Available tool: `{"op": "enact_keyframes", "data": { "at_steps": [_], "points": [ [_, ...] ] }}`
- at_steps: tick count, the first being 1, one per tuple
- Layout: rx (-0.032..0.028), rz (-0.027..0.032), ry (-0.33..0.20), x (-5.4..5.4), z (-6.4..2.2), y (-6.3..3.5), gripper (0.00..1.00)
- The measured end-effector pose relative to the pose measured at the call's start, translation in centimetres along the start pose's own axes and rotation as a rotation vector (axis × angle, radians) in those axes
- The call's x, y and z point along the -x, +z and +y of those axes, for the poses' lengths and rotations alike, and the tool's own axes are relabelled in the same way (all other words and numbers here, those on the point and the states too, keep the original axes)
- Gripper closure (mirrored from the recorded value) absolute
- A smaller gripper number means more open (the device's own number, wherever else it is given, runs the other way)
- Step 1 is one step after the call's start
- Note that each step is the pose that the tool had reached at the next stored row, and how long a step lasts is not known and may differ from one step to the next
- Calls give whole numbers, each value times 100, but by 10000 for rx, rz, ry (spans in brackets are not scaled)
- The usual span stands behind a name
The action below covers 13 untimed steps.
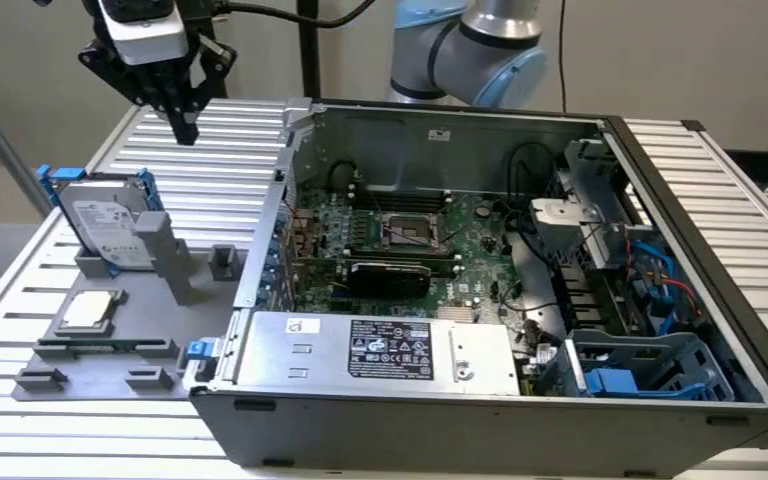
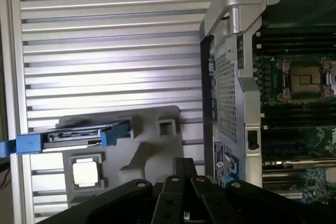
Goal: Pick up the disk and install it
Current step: 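Reach for the disk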
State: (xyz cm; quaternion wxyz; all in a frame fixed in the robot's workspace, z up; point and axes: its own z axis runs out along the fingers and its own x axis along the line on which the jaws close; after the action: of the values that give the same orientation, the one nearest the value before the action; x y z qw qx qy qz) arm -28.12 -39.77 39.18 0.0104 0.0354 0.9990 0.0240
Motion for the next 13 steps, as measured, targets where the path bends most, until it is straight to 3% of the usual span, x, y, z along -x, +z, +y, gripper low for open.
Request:
{"op": "enact_keyframes", "data": {
  "at_steps": [13],
  "points": [
    [0,-1,1,-591,-32,16,100]
  ]
}}
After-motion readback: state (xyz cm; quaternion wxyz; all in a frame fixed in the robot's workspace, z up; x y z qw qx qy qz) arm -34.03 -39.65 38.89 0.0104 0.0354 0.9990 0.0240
